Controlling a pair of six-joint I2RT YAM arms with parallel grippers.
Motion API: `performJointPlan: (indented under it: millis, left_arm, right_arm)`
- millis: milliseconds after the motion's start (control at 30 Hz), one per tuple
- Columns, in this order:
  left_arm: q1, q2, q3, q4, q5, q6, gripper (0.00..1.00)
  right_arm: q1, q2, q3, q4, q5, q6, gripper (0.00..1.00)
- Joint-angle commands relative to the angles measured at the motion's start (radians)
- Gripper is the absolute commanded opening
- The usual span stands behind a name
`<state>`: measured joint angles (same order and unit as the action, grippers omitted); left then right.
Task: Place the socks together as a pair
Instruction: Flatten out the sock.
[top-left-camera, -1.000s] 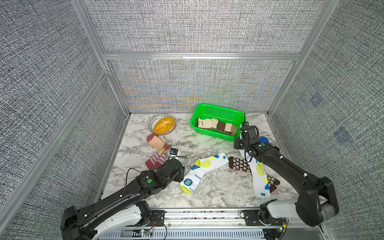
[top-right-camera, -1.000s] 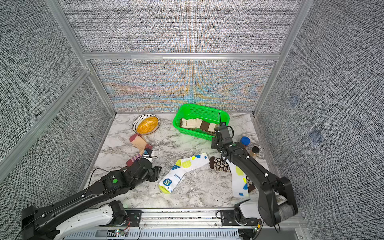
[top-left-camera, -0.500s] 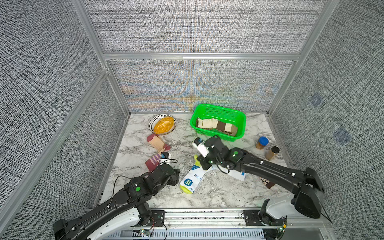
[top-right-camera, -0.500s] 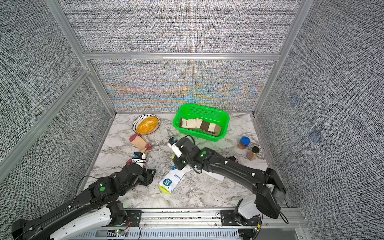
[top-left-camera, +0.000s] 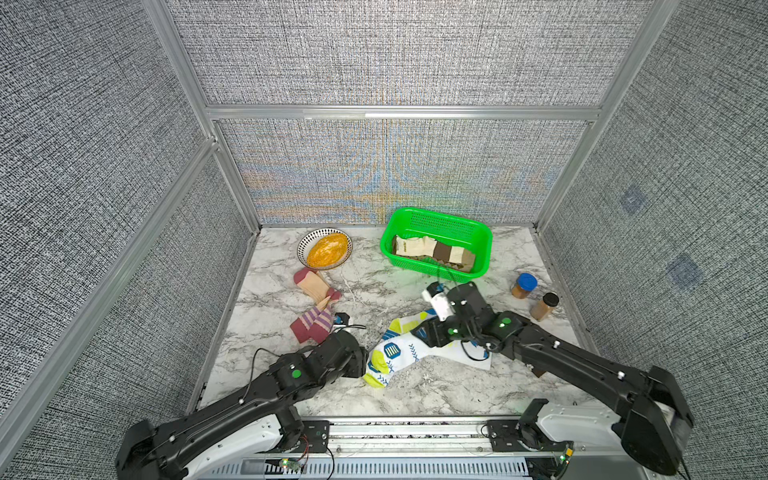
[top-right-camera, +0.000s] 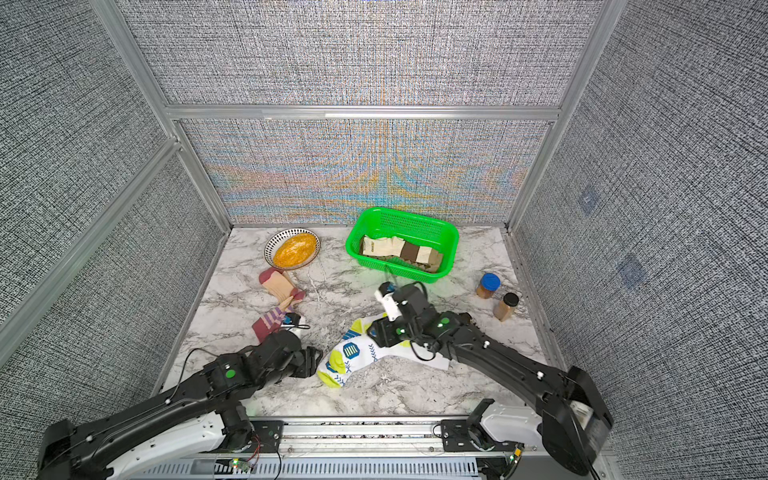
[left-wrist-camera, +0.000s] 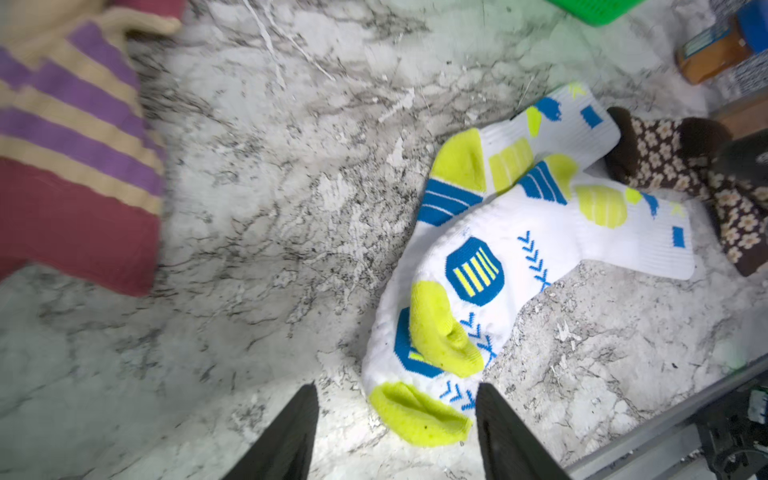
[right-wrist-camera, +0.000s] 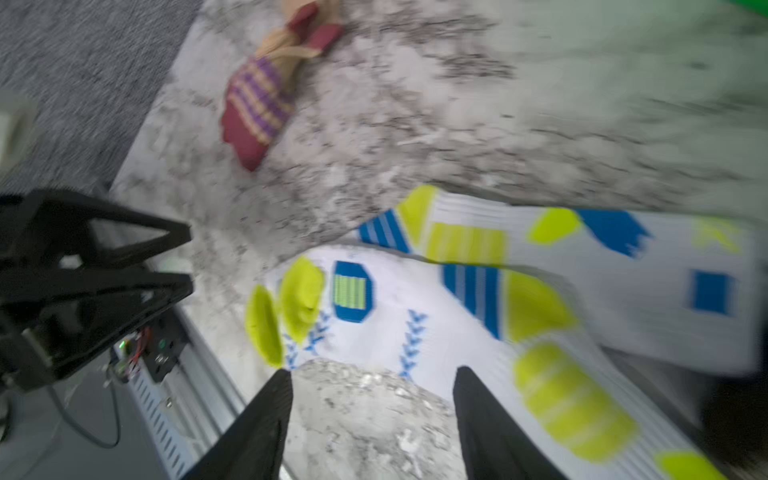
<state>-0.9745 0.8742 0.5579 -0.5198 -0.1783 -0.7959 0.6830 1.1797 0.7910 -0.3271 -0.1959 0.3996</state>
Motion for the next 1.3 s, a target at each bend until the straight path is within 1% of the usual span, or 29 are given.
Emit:
performJointPlan:
  millis: [0,33,133,167,267,367,467,600,700,767,900,967,1100,1167,1233,1267]
  left_arm:
    - [0.0,0.122,0.065,0.071,0.082,0.04,0.63]
    - [0.0,0.162,0.094,0.066,0.087,0.057,0.63]
    - [0.0,0.312,0.182,0.026,0.07,0.075,0.61]
    - [0.0,0.361,0.211,0.001,0.067,0.097,0.6]
    - [0.001,0.457,0.245,0.001,0.08,0.12,0.59]
    - [0.005,0.514,0.253,-0.005,0.077,0.119,0.57]
    - [0.007,0.525,0.24,0.002,0.072,0.111,0.57]
    - [0.007,0.511,0.225,0.003,0.06,0.097,0.57]
    - [0.008,0.51,0.212,0.035,0.073,0.083,0.57]
    - [0.008,0.533,0.212,0.04,0.089,0.097,0.57]
    - [0.008,0.546,0.188,0.075,0.113,0.095,0.55]
    - [0.008,0.552,0.186,0.084,0.115,0.097,0.51]
    - [0.007,0.562,0.187,0.097,0.11,0.105,0.36]
    - [0.008,0.568,0.194,0.088,0.108,0.118,0.24]
    - [0.008,0.557,0.189,0.092,0.102,0.12,0.13]
    - [0.008,0.547,0.189,0.091,0.103,0.12,0.1]
  right_arm:
    - [-0.138,-0.107,-0.126,-0.089,0.1,0.119,0.63]
    - [-0.177,-0.136,-0.151,-0.099,0.131,0.13,0.63]
    - [-0.271,-0.165,-0.22,-0.107,0.166,0.158,0.63]
    - [-0.299,-0.167,-0.241,-0.1,0.152,0.163,0.63]
    - [-0.337,-0.147,-0.287,-0.065,0.144,0.17,0.63]
    - [-0.342,-0.097,-0.276,-0.079,0.144,0.169,0.62]
    - [-0.343,-0.066,-0.283,-0.074,0.166,0.179,0.61]
    - [-0.342,-0.055,-0.276,-0.102,0.228,0.202,0.61]
    - [-0.341,-0.066,-0.277,-0.118,0.298,0.235,0.61]
    - [-0.342,-0.057,-0.273,-0.13,0.33,0.247,0.61]
    - [-0.336,-0.016,-0.264,-0.146,0.354,0.26,0.61]
    - [-0.332,-0.008,-0.268,-0.141,0.351,0.258,0.61]
    - [-0.325,0.007,-0.288,-0.119,0.329,0.265,0.57]
    - [-0.324,0.004,-0.315,-0.088,0.3,0.269,0.49]
    - [-0.325,-0.014,-0.325,-0.066,0.289,0.276,0.34]
    - [-0.325,-0.028,-0.327,-0.057,0.282,0.275,0.3]
